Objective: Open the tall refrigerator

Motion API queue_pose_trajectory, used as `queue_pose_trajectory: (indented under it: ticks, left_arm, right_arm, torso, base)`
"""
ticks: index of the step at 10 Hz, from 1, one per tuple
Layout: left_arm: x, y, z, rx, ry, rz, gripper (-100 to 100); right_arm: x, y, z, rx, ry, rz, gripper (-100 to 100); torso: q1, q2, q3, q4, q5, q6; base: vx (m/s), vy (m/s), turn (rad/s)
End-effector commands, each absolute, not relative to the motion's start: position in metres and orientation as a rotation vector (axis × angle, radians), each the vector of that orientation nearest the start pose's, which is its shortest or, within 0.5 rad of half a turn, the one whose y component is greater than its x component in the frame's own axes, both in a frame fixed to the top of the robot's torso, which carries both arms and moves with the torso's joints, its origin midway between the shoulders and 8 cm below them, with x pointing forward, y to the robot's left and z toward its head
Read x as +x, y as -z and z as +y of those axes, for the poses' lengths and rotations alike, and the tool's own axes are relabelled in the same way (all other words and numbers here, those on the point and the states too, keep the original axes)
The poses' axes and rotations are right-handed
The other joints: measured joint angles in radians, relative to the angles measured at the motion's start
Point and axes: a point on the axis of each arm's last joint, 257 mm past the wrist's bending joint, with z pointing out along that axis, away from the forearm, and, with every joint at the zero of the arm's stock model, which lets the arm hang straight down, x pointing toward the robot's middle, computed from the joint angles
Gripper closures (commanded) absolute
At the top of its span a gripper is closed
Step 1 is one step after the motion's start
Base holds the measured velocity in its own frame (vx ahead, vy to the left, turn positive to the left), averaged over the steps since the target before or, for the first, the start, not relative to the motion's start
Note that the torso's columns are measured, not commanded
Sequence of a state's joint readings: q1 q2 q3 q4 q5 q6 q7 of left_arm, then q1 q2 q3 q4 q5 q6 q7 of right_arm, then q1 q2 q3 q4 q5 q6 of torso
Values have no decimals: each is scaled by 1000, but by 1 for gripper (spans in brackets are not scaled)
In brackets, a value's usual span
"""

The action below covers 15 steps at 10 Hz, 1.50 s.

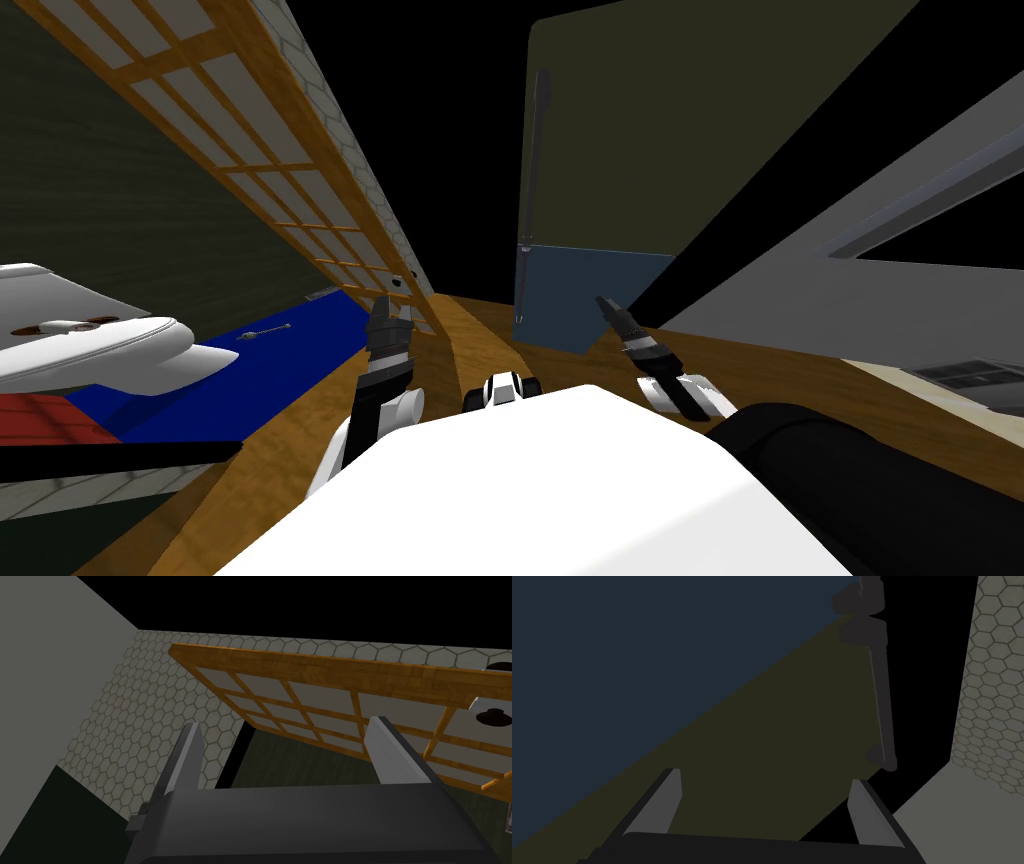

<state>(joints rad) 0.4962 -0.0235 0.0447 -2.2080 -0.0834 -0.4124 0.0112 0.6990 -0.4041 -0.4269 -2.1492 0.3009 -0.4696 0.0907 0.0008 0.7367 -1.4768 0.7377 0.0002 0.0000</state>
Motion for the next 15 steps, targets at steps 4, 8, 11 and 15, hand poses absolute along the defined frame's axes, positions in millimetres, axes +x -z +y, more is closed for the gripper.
queue_pose_trajectory:
  ticks: [4, 8, 11, 15]
  left_arm:
    - [369, 25, 295, -752, 1177, 739, 0]
    - [369, 25, 295, -752, 1177, 739, 0]
    - [369, 25, 295, -752, 1177, 739, 0]
    - [369, 25, 295, -752, 1177, 739, 0]
  right_arm:
    - [309, 56, -454, 110, -197, 1370, -100]
    - [296, 53, -492, 9, -6, 1462, -100]
    - [286, 44, -519, -54, 122, 1508, -100]
    - [278, 30, -546, -111, 243, 1544, -100]
  torso:
    - [-2, 2, 1, 0, 0, 0]
    - [-3, 1, 1, 0, -1, 0]
    - [0, 0, 0, 0, 0, 0]
    - [1, 1, 1, 0, 0, 0]
  base:
    - [79, 145, -2]
    - [86, 133, 16]
    - [110, 138, 34]
    - [85, 137, 39]
